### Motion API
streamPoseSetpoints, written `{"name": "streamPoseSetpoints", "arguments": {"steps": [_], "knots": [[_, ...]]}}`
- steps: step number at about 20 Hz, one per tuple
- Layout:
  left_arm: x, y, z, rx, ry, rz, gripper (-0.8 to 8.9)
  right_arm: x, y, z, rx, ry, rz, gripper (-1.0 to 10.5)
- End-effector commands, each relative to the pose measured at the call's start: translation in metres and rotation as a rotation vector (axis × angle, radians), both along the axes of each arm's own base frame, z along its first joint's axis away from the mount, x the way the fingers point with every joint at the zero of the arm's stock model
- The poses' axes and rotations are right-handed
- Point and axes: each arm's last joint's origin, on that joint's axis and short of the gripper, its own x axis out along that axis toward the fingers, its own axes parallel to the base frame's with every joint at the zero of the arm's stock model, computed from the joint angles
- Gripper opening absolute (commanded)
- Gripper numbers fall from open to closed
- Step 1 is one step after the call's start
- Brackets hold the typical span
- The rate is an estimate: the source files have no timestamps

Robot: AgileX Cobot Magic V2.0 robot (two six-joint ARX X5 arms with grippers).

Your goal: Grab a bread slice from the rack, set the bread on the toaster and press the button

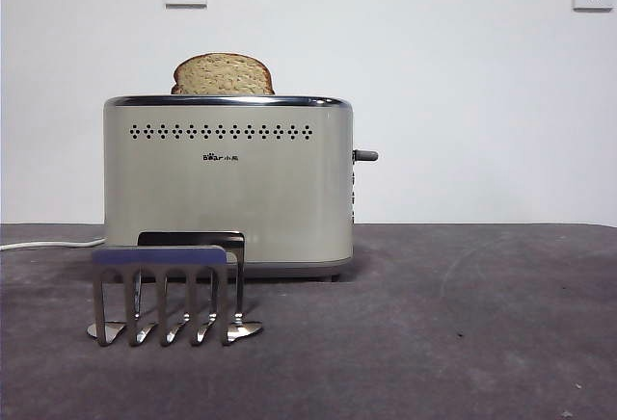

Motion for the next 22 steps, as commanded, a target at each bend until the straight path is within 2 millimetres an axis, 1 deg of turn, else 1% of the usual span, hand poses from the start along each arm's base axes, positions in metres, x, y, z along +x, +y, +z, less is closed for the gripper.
{"name": "streamPoseSetpoints", "arguments": {"steps": [1, 3, 4, 6, 8, 11, 12, 16, 19, 22], "knots": [[-0.012, 0.014, 0.007, -0.01, -0.088, 0.054, -0.03, 0.001, 0.0, -0.002, -0.005, 0.001, 0.003, 0.0], [-0.027, 0.025, 0.005, -0.017, -0.149, 0.112, -0.03, 0.001, 0.0, -0.002, -0.005, 0.001, 0.003, 0.0], [-0.032, 0.03, 0.0, -0.019, -0.175, 0.141, -0.03, 0.001, 0.0, -0.002, -0.005, 0.001, 0.003, 0.0], [-0.043, 0.037, -0.022, -0.026, -0.219, 0.2, -0.03, 0.001, 0.0, -0.002, -0.005, 0.001, 0.003, 0.0], [-0.051, 0.043, -0.053, -0.045, -0.251, 0.249, -0.03, 0.001, 0.0, -0.002, -0.005, 0.0, 0.003, 0.0], [-0.057, 0.049, -0.104, -0.064, -0.283, 0.326, -0.03, 0.001, 0.0, -0.002, -0.005, 0.001, 0.003, 0.0], [-0.06, 0.051, -0.124, -0.071, -0.284, 0.366, -0.03, 0.001, 0.0, -0.002, -0.005, 0.0, 0.003, 0.0], [-0.067, 0.054, -0.194, -0.114, -0.228, 0.463, -0.03, 0.001, 0.0, -0.002, -0.005, 0.001, 0.003, 0.0], [-0.072, 0.055, -0.239, -0.108, -0.184, 0.521, -0.03, 0.001, 0.0, -0.002, -0.005, 0.001, 0.003, 0.0], [-0.074, 0.056, -0.274, -0.124, -0.141, 0.557, -0.03, 0.001, 0.0, -0.002, -0.005, 0.001, 0.003, 0.0]]}}
